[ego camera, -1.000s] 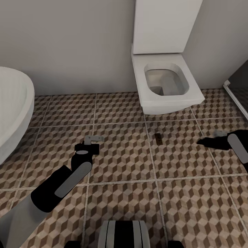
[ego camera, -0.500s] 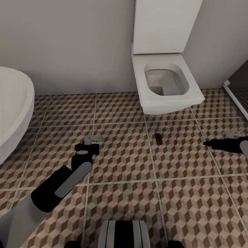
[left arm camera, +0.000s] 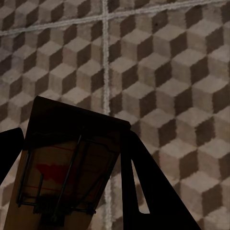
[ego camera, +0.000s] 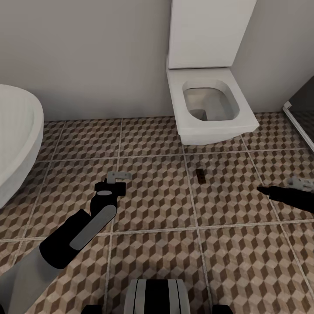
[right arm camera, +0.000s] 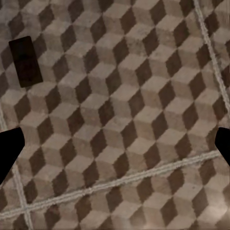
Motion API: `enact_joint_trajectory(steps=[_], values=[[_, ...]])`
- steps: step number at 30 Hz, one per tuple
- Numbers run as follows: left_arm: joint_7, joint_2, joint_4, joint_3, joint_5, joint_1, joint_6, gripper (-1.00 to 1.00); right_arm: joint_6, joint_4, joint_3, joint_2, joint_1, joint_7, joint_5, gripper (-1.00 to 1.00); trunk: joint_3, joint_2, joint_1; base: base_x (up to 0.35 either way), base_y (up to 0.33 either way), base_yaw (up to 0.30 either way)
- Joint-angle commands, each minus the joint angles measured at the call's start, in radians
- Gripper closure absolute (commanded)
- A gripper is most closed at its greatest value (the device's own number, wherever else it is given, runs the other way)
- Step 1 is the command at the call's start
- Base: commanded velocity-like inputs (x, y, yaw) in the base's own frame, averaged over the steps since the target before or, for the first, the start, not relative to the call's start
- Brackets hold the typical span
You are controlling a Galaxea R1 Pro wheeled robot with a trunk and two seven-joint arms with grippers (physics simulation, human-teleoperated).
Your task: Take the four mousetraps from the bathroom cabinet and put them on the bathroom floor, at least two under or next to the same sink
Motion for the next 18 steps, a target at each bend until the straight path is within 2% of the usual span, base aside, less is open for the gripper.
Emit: enact_joint_trajectory(steps=[1,7,14,18], values=[[0.008,0.000,-0.001,-0.002,0.007,-0.001,0.004,1.00,0.004,-0.003,-0.001,0.011,0.002,-0.009,-0.011,-1.00,-0.001,0.000,0.000,0.000,0.000,0.000],[0.009,-0.003,-0.001,-0.002,0.007,-0.002,0.004,1.00,0.004,-0.009,-0.005,0.072,0.009,-0.007,-0.015,-1.00,-0.001,0.000,0.000,0.016,-0.035,0.000],[0.010,-0.008,0.002,-0.001,0.007,-0.003,0.000,1.00,0.004,-0.010,-0.003,0.089,0.011,-0.008,-0.016,-1.00,-0.001,0.000,0.000,0.116,-0.165,0.000],[0.009,-0.015,0.002,-0.001,0.007,-0.003,-0.003,1.00,0.004,-0.011,0.012,0.092,0.011,-0.008,-0.013,-1.00,-0.001,0.000,0.000,0.112,-0.105,0.000]])
